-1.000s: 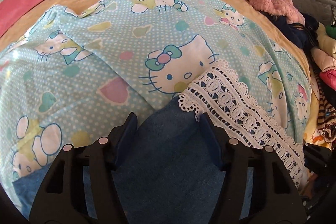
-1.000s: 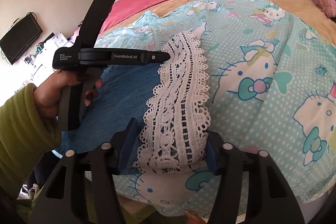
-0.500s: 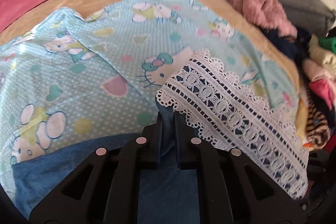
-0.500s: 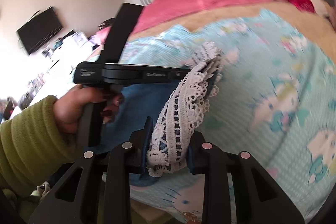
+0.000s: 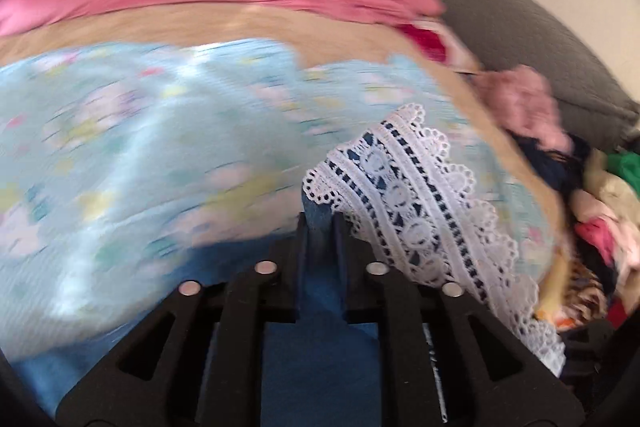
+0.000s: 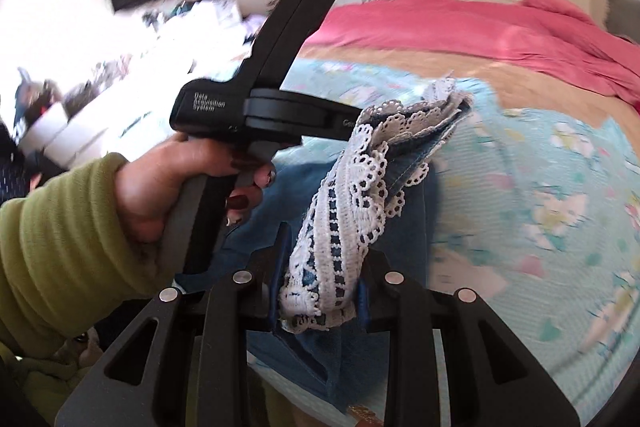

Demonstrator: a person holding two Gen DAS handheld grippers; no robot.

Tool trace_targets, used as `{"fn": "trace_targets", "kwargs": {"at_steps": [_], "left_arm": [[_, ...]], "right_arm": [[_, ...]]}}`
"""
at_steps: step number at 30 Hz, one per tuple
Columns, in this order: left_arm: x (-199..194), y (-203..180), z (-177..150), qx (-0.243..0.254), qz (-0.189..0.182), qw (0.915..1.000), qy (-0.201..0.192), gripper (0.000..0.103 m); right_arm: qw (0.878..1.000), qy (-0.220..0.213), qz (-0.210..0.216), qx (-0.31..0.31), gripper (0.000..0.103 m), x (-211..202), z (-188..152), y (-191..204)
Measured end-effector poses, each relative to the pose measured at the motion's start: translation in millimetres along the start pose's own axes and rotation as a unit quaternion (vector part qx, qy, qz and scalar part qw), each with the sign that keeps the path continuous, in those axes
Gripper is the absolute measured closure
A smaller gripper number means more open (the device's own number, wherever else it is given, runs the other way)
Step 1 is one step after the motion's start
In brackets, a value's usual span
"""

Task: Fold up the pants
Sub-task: 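Fold the lace-trimmed side over onto the denim with both grippers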

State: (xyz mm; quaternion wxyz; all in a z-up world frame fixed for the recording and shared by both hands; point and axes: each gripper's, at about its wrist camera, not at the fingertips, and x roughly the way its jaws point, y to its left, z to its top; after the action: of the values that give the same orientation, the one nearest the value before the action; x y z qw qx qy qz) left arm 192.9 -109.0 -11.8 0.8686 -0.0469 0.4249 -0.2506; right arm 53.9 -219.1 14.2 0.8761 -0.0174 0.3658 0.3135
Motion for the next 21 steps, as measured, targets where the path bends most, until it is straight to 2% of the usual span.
{"fn": "trace_targets", "kwargs": {"at_steps": [2, 3, 6, 9, 10, 11, 12, 14, 16, 17, 19, 21], "left_arm": [[-10, 20, -9, -0.011, 0.057, 0.9983, -0.012, 0.093], [-18, 37, -15, -0.034, 0.068, 0.997, -0.017, 0.093], [-45, 80, -34, -0.123, 0.042, 0.9907, -0.041, 0.093], [-65, 108, -51, -0.172, 0.025, 0.9829, -0.06, 0.093], [-69, 115, -55, -0.186, 0.016, 0.9803, -0.064, 0.089], [-71, 122, -60, -0.206, -0.002, 0.9765, -0.065, 0.086], [-71, 126, -64, -0.216, -0.016, 0.9741, -0.064, 0.081], [-70, 125, -67, -0.221, -0.031, 0.9729, -0.062, 0.079], [-66, 123, -68, -0.216, -0.036, 0.9739, -0.058, 0.076], [-63, 119, -67, -0.214, -0.047, 0.9741, -0.054, 0.074], [-57, 115, -68, -0.21, -0.055, 0.975, -0.048, 0.071], [-50, 110, -66, -0.203, -0.053, 0.9771, -0.037, 0.065]], "right_arm": [[1.0, 0.025, 0.006, -0.013, 0.077, 23, 0, 12], [0.999, 0.041, 0.004, -0.028, 0.077, 37, -2, 21], [0.996, 0.071, 0.005, -0.062, 0.076, 58, -13, 47], [0.992, 0.088, 0.023, -0.084, 0.067, 72, -21, 70], [0.991, 0.09, 0.03, -0.097, 0.058, 74, -23, 78], [0.99, 0.088, 0.036, -0.108, 0.054, 73, -23, 82], [0.988, 0.085, 0.051, -0.117, 0.055, 68, -22, 87], [0.987, 0.076, 0.069, -0.121, 0.054, 60, -16, 85], [0.989, 0.054, 0.07, -0.12, 0.045, 41, -9, 77], [0.99, 0.044, 0.064, -0.117, 0.044, 34, -6, 71], [0.994, 0.021, 0.034, -0.105, 0.039, 23, 4, 49], [0.997, 0.013, -0.007, -0.082, 0.039, 21, 13, 20]]}}
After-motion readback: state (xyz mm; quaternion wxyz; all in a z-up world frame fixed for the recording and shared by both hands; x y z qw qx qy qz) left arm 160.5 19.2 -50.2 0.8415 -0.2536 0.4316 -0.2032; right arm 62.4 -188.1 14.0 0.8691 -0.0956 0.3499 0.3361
